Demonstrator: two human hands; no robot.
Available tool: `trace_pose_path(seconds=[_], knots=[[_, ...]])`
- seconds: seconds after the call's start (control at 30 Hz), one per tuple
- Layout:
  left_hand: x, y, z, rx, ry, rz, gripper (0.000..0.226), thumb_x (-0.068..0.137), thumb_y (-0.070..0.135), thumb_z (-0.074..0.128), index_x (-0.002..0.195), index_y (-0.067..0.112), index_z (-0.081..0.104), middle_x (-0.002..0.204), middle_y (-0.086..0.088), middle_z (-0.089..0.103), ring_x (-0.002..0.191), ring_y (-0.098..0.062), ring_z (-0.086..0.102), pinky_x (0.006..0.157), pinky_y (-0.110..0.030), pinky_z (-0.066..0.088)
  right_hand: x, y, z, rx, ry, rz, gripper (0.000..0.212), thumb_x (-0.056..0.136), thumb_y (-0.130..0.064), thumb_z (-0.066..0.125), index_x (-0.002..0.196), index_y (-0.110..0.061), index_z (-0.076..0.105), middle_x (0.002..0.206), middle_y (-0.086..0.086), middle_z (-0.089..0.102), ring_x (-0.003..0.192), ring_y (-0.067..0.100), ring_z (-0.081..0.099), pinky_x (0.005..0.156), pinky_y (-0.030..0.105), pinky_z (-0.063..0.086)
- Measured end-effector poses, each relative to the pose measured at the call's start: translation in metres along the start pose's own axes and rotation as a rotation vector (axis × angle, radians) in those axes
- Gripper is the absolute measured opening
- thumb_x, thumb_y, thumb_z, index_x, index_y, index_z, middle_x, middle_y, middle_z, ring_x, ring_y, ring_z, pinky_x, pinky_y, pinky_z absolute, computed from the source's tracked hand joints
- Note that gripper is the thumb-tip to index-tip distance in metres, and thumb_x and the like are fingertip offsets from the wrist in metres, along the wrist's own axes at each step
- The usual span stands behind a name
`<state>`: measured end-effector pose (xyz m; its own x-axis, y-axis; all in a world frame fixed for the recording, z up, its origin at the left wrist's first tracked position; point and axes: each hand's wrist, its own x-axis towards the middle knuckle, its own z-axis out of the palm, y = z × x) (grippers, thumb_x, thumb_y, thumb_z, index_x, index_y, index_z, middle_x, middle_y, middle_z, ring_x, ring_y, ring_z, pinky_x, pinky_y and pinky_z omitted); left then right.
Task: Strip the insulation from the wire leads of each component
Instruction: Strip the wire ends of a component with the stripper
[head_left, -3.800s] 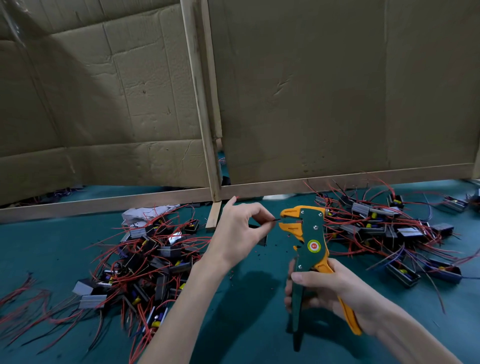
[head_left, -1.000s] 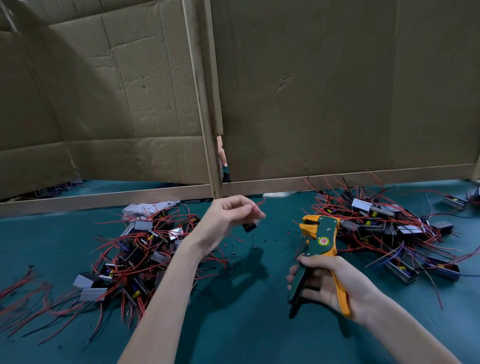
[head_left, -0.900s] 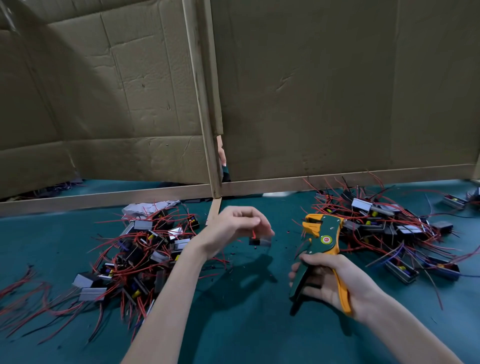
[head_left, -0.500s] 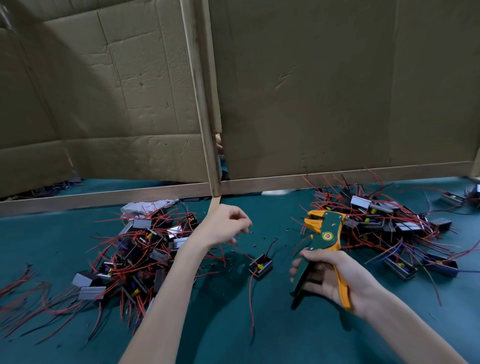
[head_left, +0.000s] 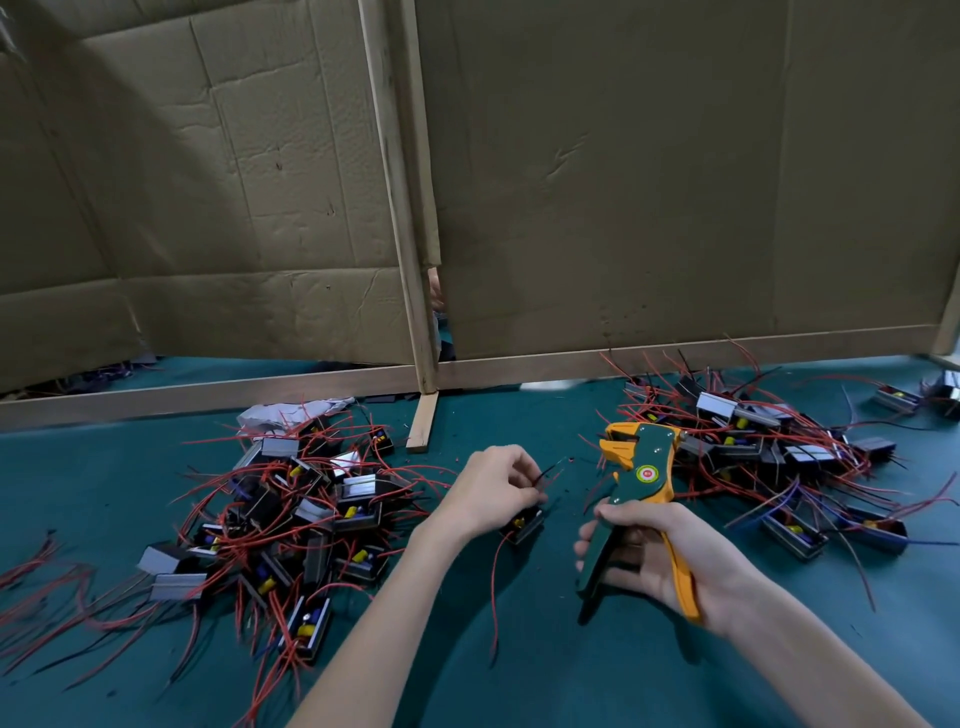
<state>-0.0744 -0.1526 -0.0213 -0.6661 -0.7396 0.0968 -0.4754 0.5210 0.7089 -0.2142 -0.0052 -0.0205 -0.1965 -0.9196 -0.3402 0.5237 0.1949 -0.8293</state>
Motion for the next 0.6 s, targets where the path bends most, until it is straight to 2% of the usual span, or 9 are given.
trace_pose_path(seconds=[0.1,0.2,0.27,0.4,0.5,0.6], knots=[[-0.001,0.001,0.002,-0.182,0.033,0.020,0.018,0.084,0.005,0.067,0.083,0.020,0.059,0.080,0.000,0.071,0.077,-0.007,0.068,0.074,-0.018,0.050,-0.002,0.000,0.001,-0.005,-0.008,0.005,0.017,0.077,-0.003,0.063,0.092,0.004,0.060,0.081,0.025,0.066,0.072,0.037,0.069,0.065,0.045,0.060],[-0.001,0.008,-0.005,-0.487,0.084,0.018,0.016,0.087,-0.001,0.063,0.087,0.015,0.060,0.077,0.000,0.072,0.072,-0.007,0.069,0.075,-0.021,0.054,-0.003,0.000,0.002,-0.020,-0.026,-0.005,0.022,0.071,-0.005,0.066,0.091,0.003,0.061,0.082,0.025,0.066,0.073,0.037,0.069,0.065,0.045,0.060],[-0.002,0.014,-0.015,-0.614,0.105,0.036,0.014,0.088,-0.001,0.061,0.089,0.014,0.062,0.072,0.003,0.072,0.069,-0.006,0.068,0.070,-0.018,0.053,-0.005,-0.001,0.003,-0.038,-0.046,-0.016,0.026,0.069,-0.007,0.067,0.092,0.002,0.061,0.082,0.024,0.066,0.074,0.037,0.069,0.067,0.046,0.060],[-0.009,0.028,-0.033,-0.668,0.107,0.061,0.011,0.088,0.007,0.063,0.080,0.012,0.068,0.064,0.007,0.066,0.061,-0.003,0.059,0.065,-0.013,0.048,-0.010,-0.003,0.005,-0.086,-0.144,-0.037,0.025,0.067,-0.001,0.075,0.089,0.000,0.064,0.084,0.025,0.065,0.076,0.037,0.068,0.067,0.045,0.058],[-0.014,0.035,-0.039,-0.632,0.099,0.087,0.011,0.086,0.012,0.066,0.076,0.012,0.068,0.063,0.008,0.060,0.061,-0.003,0.051,0.063,-0.013,0.044,-0.014,-0.003,0.006,-0.127,-0.238,-0.071,0.019,0.068,-0.008,0.073,0.086,-0.003,0.069,0.085,0.025,0.065,0.077,0.038,0.067,0.073,0.049,0.057],[-0.015,0.038,-0.041,-0.619,0.074,0.112,0.009,0.086,0.012,0.067,0.077,0.011,0.068,0.064,0.011,0.060,0.061,0.000,0.051,0.062,-0.012,0.044,-0.016,-0.003,0.007,-0.161,-0.326,-0.098,0.023,0.069,-0.010,0.076,0.089,-0.004,0.068,0.086,0.026,0.063,0.079,0.039,0.065,0.075,0.049,0.055]])
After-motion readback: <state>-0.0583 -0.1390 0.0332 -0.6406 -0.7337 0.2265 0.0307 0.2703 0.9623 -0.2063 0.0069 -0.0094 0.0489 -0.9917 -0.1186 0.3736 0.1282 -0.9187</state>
